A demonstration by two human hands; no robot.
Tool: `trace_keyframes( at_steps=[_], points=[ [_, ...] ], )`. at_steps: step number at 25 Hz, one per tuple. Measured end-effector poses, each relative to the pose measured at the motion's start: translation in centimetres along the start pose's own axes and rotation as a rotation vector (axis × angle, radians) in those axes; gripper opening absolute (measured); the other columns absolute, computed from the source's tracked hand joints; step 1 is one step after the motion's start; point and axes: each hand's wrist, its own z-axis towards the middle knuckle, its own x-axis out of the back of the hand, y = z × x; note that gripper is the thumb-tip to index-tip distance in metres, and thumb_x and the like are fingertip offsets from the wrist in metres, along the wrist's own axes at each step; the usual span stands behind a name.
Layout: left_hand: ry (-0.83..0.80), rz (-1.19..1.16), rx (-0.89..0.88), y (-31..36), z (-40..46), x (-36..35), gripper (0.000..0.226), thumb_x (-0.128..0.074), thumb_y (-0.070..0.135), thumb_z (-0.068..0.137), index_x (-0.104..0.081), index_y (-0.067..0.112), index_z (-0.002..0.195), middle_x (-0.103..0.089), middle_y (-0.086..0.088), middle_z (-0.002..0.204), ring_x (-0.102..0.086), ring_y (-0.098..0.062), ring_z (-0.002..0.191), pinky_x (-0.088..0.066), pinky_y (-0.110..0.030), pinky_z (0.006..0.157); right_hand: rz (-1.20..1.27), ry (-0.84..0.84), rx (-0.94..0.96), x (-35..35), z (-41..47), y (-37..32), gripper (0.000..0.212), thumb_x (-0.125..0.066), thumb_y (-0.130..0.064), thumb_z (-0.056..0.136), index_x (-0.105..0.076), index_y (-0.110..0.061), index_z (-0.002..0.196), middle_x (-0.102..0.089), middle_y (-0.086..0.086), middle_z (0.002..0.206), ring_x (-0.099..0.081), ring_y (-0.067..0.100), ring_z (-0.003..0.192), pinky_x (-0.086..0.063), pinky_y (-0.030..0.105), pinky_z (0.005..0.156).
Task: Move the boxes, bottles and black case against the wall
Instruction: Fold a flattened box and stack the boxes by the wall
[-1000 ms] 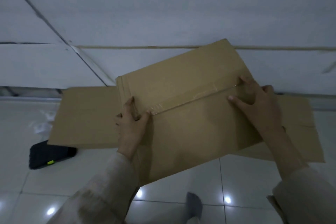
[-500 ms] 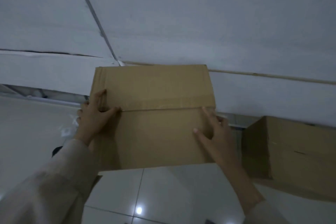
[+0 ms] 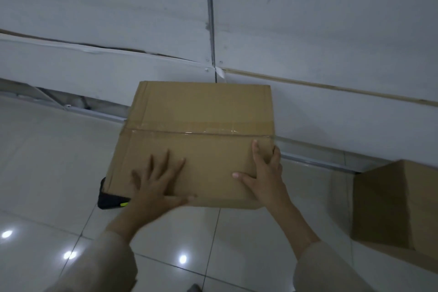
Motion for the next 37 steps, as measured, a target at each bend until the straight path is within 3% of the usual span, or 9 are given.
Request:
trace_keyframes(
  at_steps=[3, 6, 11, 22, 24, 27, 32, 34, 37],
  points=[
    [0.051, 0.155, -0.08, -1.8, 0.1, -1.4, 0.092, -0.019, 0.092, 0.047, 0.025, 0.065, 0.123, 0.028, 0.02, 0.149, 0.029, -0.018, 0.138, 0.008, -0.067, 0.107, 0.029, 0.03, -0.011, -1.8, 1.1, -2.5, 0.094, -0.066, -0.049, 0.075, -0.005, -0.036, 0.145, 0.012, 0.015, 0.153, -0.009, 0.036, 0.14, -0.033, 0.051, 0.104],
    [0.138, 0.138, -0.091, -3.7, 2.7, 0.0, 0.069, -0.007, 0.083, 0.063, 0.022, 0.068, 0.123, 0.016, 0.02, 0.154, 0.016, -0.023, 0.144, 0.005, -0.07, 0.106, 0.033, 0.034, -0.029, -2.6, 2.2, -3.8, 0.096, -0.066, -0.05, 0.074, -0.002, -0.038, 0.145, 0.013, 0.017, 0.153, -0.008, 0.039, 0.14, -0.03, 0.054, 0.105],
    [0.107, 0.167, -0.126, -4.1, 3.5, 0.7, 0.069, 0.018, 0.083, 0.057, 0.025, 0.067, 0.123, 0.022, 0.021, 0.152, 0.019, -0.024, 0.143, 0.008, -0.069, 0.106, 0.028, 0.014, -0.041, -2.8, 3.0, -4.1, 0.099, -0.065, -0.053, 0.072, 0.002, -0.041, 0.144, 0.016, 0.017, 0.153, -0.007, 0.039, 0.141, -0.027, 0.055, 0.106],
    [0.195, 0.218, -0.143, -4.6, 3.9, 0.2, 0.069, 0.013, 0.082, 0.063, 0.017, 0.064, 0.129, 0.005, 0.013, 0.158, 0.005, -0.029, 0.145, 0.001, -0.071, 0.104, 0.062, 0.023, -0.036, -3.4, 2.8, -3.9, 0.1, -0.066, -0.053, 0.072, 0.002, -0.042, 0.144, 0.016, 0.017, 0.153, -0.006, 0.04, 0.142, -0.026, 0.055, 0.107],
    [0.171, 0.227, -0.116, -4.3, 3.8, 0.1, 0.069, 0.002, 0.083, 0.065, 0.018, 0.063, 0.129, 0.009, 0.013, 0.158, 0.009, -0.028, 0.145, 0.002, -0.071, 0.105, 0.089, -0.008, -0.025, -3.2, 2.8, -3.7, 0.098, -0.067, -0.049, 0.074, 0.001, -0.042, 0.144, 0.018, 0.017, 0.153, -0.003, 0.04, 0.142, -0.022, 0.053, 0.11],
    [0.116, 0.091, -0.025, -2.5, 3.6, 0.3, 0.075, -0.033, 0.066, 0.071, 0.002, 0.057, 0.137, 0.011, 0.013, 0.157, 0.016, -0.026, 0.145, 0.008, -0.068, 0.108, 0.222, -0.098, 0.001, -2.2, 3.1, -2.4, 0.09, -0.066, -0.035, 0.08, -0.005, -0.038, 0.145, 0.016, 0.013, 0.154, 0.0, 0.033, 0.144, -0.013, 0.045, 0.115],
    [0.162, -0.128, -0.071, 3.3, 1.4, -1.4, 0.085, -0.024, 0.06, 0.059, -0.022, 0.037, 0.14, 0.0, 0.011, 0.158, 0.012, -0.014, 0.145, 0.016, -0.051, 0.113, 0.642, -0.027, 0.166, -1.2, 1.5, 1.6, 0.063, -0.058, -0.016, 0.085, -0.024, -0.017, 0.138, -0.032, 0.004, 0.14, -0.037, 0.005, 0.128, -0.04, 0.027, 0.103],
    [0.207, -0.178, -0.149, 6.5, 0.8, -3.1, 0.075, -0.025, 0.056, 0.065, -0.037, 0.033, 0.135, -0.015, 0.011, 0.156, 0.0, -0.01, 0.146, 0.01, -0.047, 0.116, 0.703, -0.026, 0.116, -1.1, 0.8, 3.8, 0.052, -0.053, -0.008, 0.09, -0.029, -0.017, 0.135, -0.044, 0.009, 0.131, -0.044, 0.013, 0.122, -0.043, 0.027, 0.096],
    [0.262, -0.19, -0.317, 12.6, 0.6, -6.5, 0.053, -0.034, 0.042, 0.074, -0.056, 0.023, 0.119, -0.043, 0.002, 0.143, -0.024, -0.007, 0.137, -0.014, -0.046, 0.116, 0.675, -0.078, 0.06, 0.2, -0.1, 8.9, 0.03, -0.048, -0.007, 0.092, -0.046, -0.017, 0.121, -0.056, 0.009, 0.11, -0.053, 0.021, 0.105, -0.044, 0.032, 0.093]
  ],
)
